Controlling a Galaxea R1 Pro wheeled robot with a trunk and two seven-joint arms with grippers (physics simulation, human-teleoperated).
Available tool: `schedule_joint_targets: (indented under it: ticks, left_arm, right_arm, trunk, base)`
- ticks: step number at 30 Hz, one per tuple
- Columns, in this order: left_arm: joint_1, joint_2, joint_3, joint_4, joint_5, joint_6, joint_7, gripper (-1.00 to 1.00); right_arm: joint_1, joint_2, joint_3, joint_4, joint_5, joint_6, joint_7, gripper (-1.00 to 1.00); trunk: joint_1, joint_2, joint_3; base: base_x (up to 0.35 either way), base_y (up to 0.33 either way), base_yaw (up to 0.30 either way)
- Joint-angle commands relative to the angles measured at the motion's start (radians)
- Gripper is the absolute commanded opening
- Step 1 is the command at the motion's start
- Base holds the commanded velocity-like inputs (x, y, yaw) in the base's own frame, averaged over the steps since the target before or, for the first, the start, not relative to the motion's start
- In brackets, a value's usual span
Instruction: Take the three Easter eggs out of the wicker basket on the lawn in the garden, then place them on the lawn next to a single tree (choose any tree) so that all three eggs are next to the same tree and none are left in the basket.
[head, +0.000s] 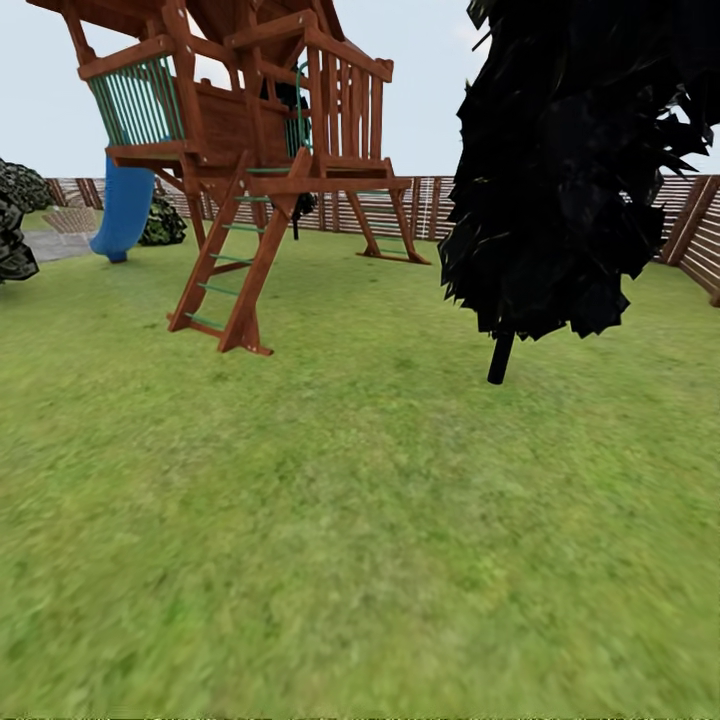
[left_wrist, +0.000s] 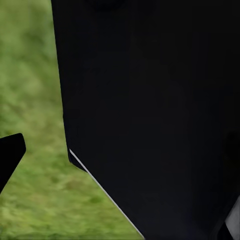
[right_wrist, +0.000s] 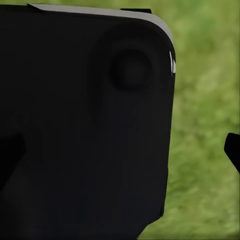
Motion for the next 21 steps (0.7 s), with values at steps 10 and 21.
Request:
schedule_joint_targets:
  ticks: [10, 21]
  left_arm:
    - [0.000, 0.000, 0.001, 0.000, 0.001, 0.000, 0.000, 1.00]
    - [0.000, 0.000, 0.001, 0.000, 0.001, -0.001, 0.000, 1.00]
  right_arm:
    - [-0.001, -0.001, 0.003, 0.001, 0.002, -0.003, -0.001, 1.00]
    - [-0.001, -0.003, 0.000, -0.005, 0.000, -0.005, 0.000, 1.00]
  trunk:
    - [0.000, 0.000, -0.012]
    - [0.000, 0.000, -0.013]
  base:
    - [0.000, 0.000, 0.005]
    - [0.000, 0.000, 0.000]
